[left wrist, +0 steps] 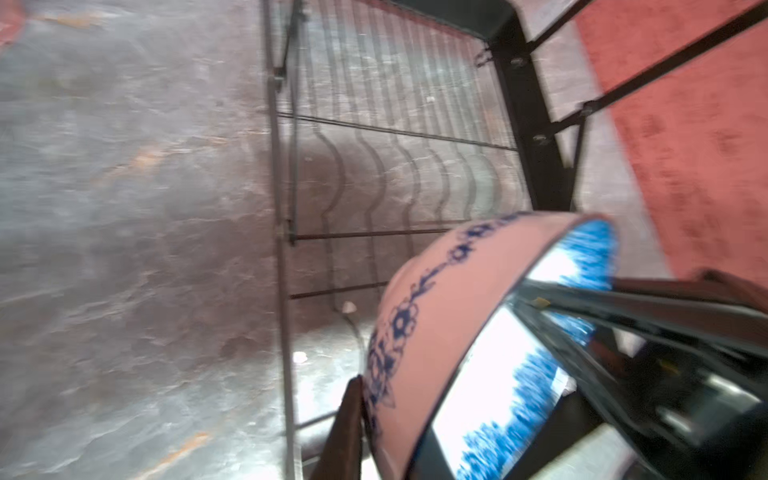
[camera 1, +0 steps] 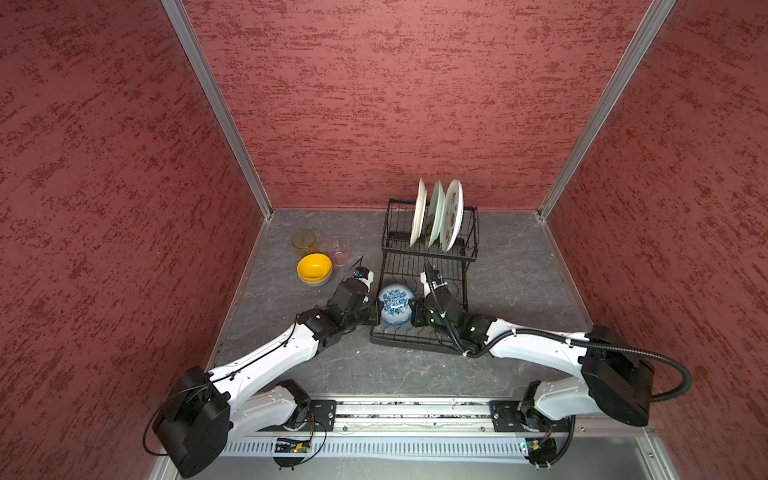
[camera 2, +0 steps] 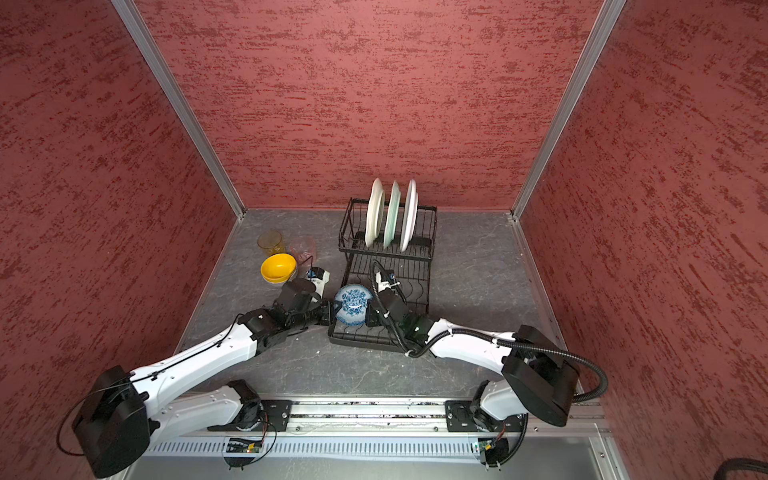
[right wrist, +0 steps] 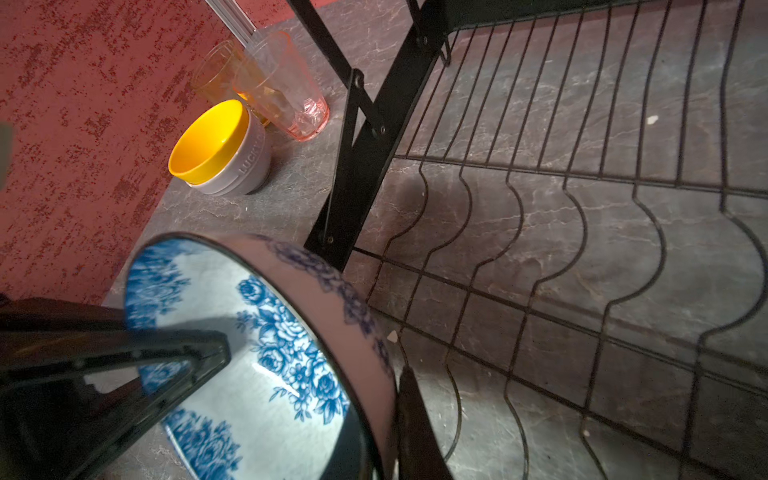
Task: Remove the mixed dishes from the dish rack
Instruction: 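Lift the floral bowl out of the rack while the left gripper reaches toward it, then grasp the floral bowl with the left gripper while the right gripper releases and withdraws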
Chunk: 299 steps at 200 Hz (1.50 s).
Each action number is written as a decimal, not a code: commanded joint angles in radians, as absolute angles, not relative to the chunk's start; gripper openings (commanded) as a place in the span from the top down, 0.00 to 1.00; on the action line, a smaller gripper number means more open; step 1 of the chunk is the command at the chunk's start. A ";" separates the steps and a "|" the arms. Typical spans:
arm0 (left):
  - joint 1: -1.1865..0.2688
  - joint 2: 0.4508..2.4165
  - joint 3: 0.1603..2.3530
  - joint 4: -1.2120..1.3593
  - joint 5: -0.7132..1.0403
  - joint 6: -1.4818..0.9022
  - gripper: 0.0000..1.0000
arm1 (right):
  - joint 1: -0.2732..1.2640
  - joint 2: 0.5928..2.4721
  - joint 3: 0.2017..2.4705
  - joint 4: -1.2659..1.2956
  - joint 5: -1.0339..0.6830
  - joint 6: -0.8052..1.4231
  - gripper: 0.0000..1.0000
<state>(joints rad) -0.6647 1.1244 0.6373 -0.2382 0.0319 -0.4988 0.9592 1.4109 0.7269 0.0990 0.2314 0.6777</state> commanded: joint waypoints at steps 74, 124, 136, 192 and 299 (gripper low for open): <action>-0.578 1.090 0.709 -0.302 -0.002 -0.538 1.00 | 0.970 1.298 0.692 0.202 0.212 0.665 0.28; -0.397 1.024 0.780 -0.413 0.037 -0.516 1.00 | 0.970 1.221 0.666 0.189 0.272 0.620 0.15; -0.348 0.994 0.801 -0.440 0.031 -0.510 1.00 | 0.970 1.209 0.661 0.187 0.280 0.607 0.15; -0.080 0.972 0.876 -0.547 -0.051 -0.448 1.00 | 0.968 1.218 0.686 0.152 0.290 0.522 0.14; 0.128 1.177 0.940 -0.472 0.055 -0.474 1.00 | 0.968 1.142 0.581 0.210 0.311 0.470 0.12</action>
<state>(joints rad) 0.1234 1.1484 0.8768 -0.5564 0.0128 -0.4591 0.9653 1.1687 0.6163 0.1749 0.2798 0.4816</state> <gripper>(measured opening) 0.086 0.881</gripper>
